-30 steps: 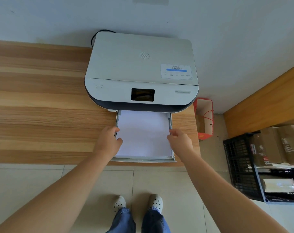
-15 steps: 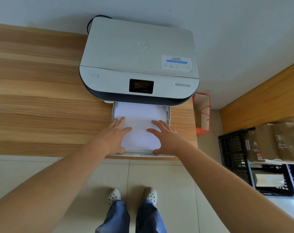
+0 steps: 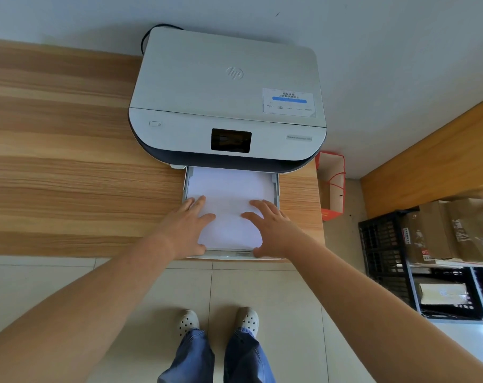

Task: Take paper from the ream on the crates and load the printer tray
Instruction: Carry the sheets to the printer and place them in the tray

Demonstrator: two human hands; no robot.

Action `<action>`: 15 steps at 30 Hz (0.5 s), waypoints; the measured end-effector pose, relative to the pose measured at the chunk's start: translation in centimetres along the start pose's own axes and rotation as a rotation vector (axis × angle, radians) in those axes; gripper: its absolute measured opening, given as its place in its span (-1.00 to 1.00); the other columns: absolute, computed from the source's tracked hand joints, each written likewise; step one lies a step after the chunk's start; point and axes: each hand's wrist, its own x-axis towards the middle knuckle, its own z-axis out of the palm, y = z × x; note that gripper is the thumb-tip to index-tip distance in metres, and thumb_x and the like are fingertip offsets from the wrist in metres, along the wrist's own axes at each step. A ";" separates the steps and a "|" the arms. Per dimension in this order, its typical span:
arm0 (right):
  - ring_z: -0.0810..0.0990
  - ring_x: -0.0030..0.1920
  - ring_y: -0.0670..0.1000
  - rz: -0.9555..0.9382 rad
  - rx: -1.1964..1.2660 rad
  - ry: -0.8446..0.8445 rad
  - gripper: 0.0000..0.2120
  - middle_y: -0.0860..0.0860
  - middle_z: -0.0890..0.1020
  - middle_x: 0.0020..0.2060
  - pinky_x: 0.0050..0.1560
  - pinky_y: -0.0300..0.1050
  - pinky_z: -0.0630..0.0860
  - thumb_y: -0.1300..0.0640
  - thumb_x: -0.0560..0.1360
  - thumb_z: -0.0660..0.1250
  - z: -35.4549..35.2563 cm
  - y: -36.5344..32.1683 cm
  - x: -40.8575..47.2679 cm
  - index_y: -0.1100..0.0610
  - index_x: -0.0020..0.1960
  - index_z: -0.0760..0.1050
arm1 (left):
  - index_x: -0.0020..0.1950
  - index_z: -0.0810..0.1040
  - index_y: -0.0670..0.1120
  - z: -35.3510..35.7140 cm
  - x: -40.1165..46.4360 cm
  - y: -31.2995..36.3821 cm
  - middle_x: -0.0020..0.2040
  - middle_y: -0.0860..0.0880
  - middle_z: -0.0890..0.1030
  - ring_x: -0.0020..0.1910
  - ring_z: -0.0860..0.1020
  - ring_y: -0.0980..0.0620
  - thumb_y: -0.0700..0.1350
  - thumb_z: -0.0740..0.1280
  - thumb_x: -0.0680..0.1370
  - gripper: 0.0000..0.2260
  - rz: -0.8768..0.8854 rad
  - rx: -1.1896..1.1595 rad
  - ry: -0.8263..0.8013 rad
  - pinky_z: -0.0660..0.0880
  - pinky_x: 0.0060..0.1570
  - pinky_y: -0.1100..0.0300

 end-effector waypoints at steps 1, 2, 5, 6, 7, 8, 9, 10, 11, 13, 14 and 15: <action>-0.08 0.53 0.14 -0.001 -0.010 -0.001 -0.13 0.05 0.01 0.54 0.46 0.17 0.13 -0.10 0.35 0.48 -0.1 -0.1 0.0 -0.06 0.52 0.11 | 0.54 0.09 0.09 0.1 0.0 -0.1 0.59 -0.06 -0.17 0.55 -0.13 -0.09 0.11 0.33 0.47 -0.30 0.006 -0.003 0.004 0.20 0.45 0.00; -0.10 0.54 0.15 0.002 -0.016 -0.006 -0.12 0.05 -0.01 0.54 0.47 0.18 0.12 -0.11 0.35 0.48 -0.1 -0.2 -0.1 -0.06 0.53 0.09 | 0.55 0.08 0.09 0.2 0.0 -0.1 0.58 -0.04 -0.18 0.55 -0.14 -0.09 0.10 0.33 0.47 -0.29 0.012 -0.003 0.008 0.20 0.45 -0.01; -0.19 0.54 0.18 0.031 -0.054 -0.030 -0.06 0.05 -0.10 0.56 0.50 0.16 -0.03 -0.14 0.36 0.47 -0.3 -0.3 0.1 -0.06 0.55 -0.01 | 0.55 0.07 0.07 0.1 0.0 -0.1 0.57 -0.04 -0.17 0.54 -0.14 -0.08 0.10 0.33 0.45 -0.26 0.022 0.010 0.014 0.21 0.44 -0.01; -0.18 0.54 0.19 0.040 -0.080 -0.029 -0.04 0.06 -0.10 0.56 0.50 0.15 -0.08 -0.17 0.36 0.47 -0.2 -0.3 0.2 -0.06 0.56 -0.02 | 0.54 0.09 0.06 0.0 0.0 -0.1 0.57 -0.05 -0.15 0.54 -0.12 -0.08 0.11 0.33 0.44 -0.27 0.026 0.022 0.017 0.21 0.44 0.00; -0.16 0.54 0.20 0.047 -0.104 -0.022 -0.03 0.08 -0.08 0.56 0.50 0.14 -0.12 -0.19 0.35 0.46 -0.2 -0.4 0.3 -0.05 0.56 -0.03 | 0.54 0.10 0.05 0.0 0.1 0.0 0.57 -0.06 -0.12 0.54 -0.10 -0.08 0.11 0.34 0.44 -0.27 0.030 0.034 0.022 0.21 0.44 0.01; -0.13 0.54 0.20 0.052 -0.119 -0.016 -0.03 0.09 -0.07 0.55 0.50 0.13 -0.14 -0.20 0.35 0.46 -0.1 -0.5 0.3 -0.05 0.56 -0.02 | 0.53 0.12 0.05 -0.1 0.0 0.0 0.57 -0.07 -0.10 0.54 -0.08 -0.09 0.12 0.34 0.44 -0.28 0.033 0.043 0.027 0.21 0.44 0.02; -0.11 0.54 0.19 0.056 -0.123 -0.013 -0.04 0.09 -0.06 0.55 0.50 0.12 -0.13 -0.20 0.36 0.45 0.0 -0.6 0.3 -0.04 0.56 -0.02 | 0.53 0.14 0.04 -0.2 0.0 0.0 0.57 -0.07 -0.09 0.53 -0.07 -0.09 0.12 0.34 0.44 -0.29 0.036 0.048 0.030 0.21 0.43 0.02; -0.10 0.54 0.19 0.060 -0.116 -0.011 -0.05 0.09 -0.06 0.55 0.50 0.11 -0.10 -0.19 0.36 0.45 0.1 -0.7 0.1 -0.04 0.56 -0.02 | 0.52 0.16 0.03 -0.2 0.0 0.0 0.57 -0.08 -0.07 0.53 -0.05 -0.10 0.12 0.34 0.45 -0.30 0.040 0.052 0.035 0.21 0.43 0.02; -0.10 0.54 0.18 0.066 -0.103 -0.008 -0.06 0.08 -0.05 0.55 0.50 0.11 -0.08 -0.17 0.37 0.45 0.2 -0.8 0.0 -0.04 0.56 -0.01 | 0.51 0.18 0.03 -0.2 -0.1 0.1 0.57 -0.08 -0.05 0.53 -0.04 -0.10 0.12 0.34 0.45 -0.32 0.043 0.055 0.040 0.21 0.43 0.03; -0.12 0.54 0.17 0.070 -0.074 -0.004 -0.09 0.07 -0.06 0.55 0.50 0.10 -0.05 -0.14 0.38 0.44 0.4 -0.9 -0.2 -0.03 0.56 -0.01 | 0.50 0.22 0.02 -0.2 -0.2 0.2 0.57 -0.08 -0.02 0.53 -0.02 -0.09 0.10 0.34 0.45 -0.35 0.045 0.054 0.047 0.23 0.42 0.03; -0.13 0.54 0.17 0.070 -0.064 -0.006 -0.09 0.06 -0.07 0.56 0.50 0.10 -0.05 -0.13 0.39 0.44 0.4 -0.9 -0.3 -0.04 0.56 0.00 | 0.49 0.22 0.02 -0.2 -0.3 0.3 0.57 -0.08 -0.02 0.53 -0.02 -0.09 0.09 0.34 0.45 -0.36 0.044 0.048 0.048 0.24 0.42 0.03; -0.14 0.54 0.17 0.070 -0.056 -0.009 -0.09 0.06 -0.07 0.56 0.50 0.11 -0.05 -0.12 0.39 0.44 0.4 -0.9 -0.4 -0.04 0.56 0.00 | 0.49 0.23 0.02 -0.2 -0.4 0.3 0.57 -0.08 -0.02 0.53 -0.02 -0.09 0.09 0.33 0.45 -0.36 0.044 0.043 0.048 0.25 0.41 0.03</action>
